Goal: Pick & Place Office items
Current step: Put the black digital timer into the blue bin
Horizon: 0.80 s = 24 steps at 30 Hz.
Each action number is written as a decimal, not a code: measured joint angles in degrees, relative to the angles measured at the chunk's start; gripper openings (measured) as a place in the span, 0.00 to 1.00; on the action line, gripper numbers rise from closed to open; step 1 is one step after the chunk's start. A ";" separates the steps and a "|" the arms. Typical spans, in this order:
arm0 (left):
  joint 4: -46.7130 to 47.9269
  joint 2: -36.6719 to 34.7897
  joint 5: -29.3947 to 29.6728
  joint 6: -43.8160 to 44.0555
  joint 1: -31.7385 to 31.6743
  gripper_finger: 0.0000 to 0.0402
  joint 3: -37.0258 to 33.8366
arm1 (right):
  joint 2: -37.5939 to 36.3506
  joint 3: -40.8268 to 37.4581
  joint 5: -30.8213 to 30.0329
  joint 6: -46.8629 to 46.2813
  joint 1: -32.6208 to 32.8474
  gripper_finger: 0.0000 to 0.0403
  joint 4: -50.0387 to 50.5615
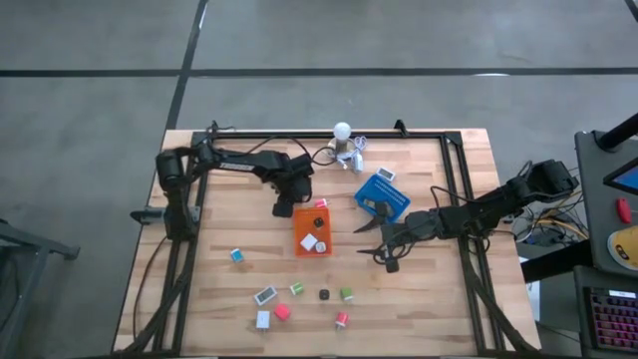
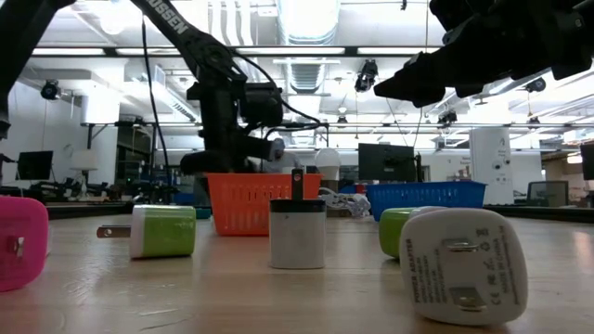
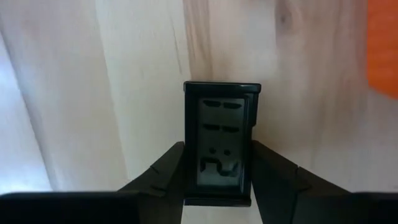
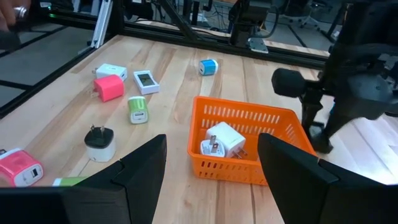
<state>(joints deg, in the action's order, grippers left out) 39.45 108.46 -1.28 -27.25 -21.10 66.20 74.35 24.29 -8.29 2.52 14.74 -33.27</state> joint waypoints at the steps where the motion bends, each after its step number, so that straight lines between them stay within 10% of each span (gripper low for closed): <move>1: 0.17 -0.64 0.20 0.30 -0.10 0.35 -0.16 | 0.00 0.00 0.02 0.00 0.01 0.61 0.01; 24: -9.22 -5.78 2.91 3.56 -0.59 0.35 -0.20 | 0.00 -0.35 1.03 -0.42 0.02 0.61 -0.03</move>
<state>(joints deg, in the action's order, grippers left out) 30.24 102.68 1.63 -23.70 -21.69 66.00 74.35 23.94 -7.27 2.11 14.76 -33.30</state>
